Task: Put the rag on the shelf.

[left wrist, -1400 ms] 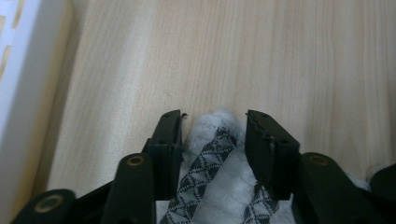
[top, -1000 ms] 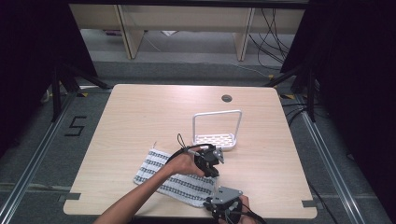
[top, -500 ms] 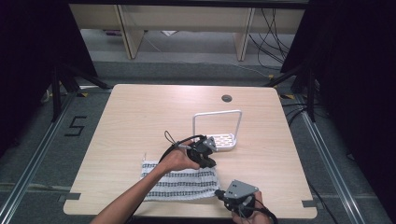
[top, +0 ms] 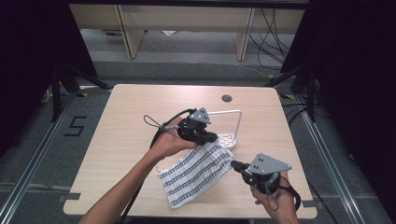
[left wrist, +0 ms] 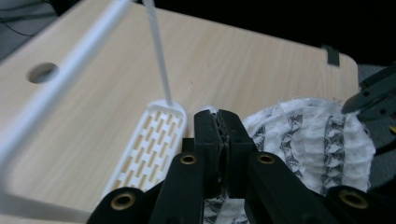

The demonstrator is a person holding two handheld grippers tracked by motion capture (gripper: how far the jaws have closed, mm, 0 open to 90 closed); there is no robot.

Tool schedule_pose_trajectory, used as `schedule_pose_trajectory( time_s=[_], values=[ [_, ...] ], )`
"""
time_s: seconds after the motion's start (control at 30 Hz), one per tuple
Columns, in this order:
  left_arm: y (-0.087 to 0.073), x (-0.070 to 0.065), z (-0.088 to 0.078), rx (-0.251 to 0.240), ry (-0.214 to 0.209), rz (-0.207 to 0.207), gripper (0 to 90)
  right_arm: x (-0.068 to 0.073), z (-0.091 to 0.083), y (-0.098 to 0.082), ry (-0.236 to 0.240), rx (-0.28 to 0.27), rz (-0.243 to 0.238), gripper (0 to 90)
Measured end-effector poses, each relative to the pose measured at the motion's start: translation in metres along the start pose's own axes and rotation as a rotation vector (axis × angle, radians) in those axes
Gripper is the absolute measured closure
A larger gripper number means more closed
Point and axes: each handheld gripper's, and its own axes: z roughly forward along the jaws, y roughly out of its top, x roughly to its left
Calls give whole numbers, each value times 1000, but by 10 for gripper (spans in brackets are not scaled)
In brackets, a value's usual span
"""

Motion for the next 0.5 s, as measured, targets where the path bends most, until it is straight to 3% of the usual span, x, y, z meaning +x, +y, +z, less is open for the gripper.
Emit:
schedule_pose_trajectory(
  time_s=[0.1,0.23,0.27,0.33,0.5],
  values=[
    [10,1,-14,-34,38,-16,867,-16,-6,16,-17,-36,16,896],
    [21,2,-30,-94,78,-37,867,-36,-12,36,-65,-70,-13,896],
    [23,3,-34,-106,82,-48,867,-40,-14,40,-63,-70,5,896],
    [27,4,-40,-140,103,-71,866,-50,-16,50,-91,-94,-2,896],
    [35,6,-49,-178,121,-97,866,-66,-17,68,-121,-107,5,897]
  ],
)
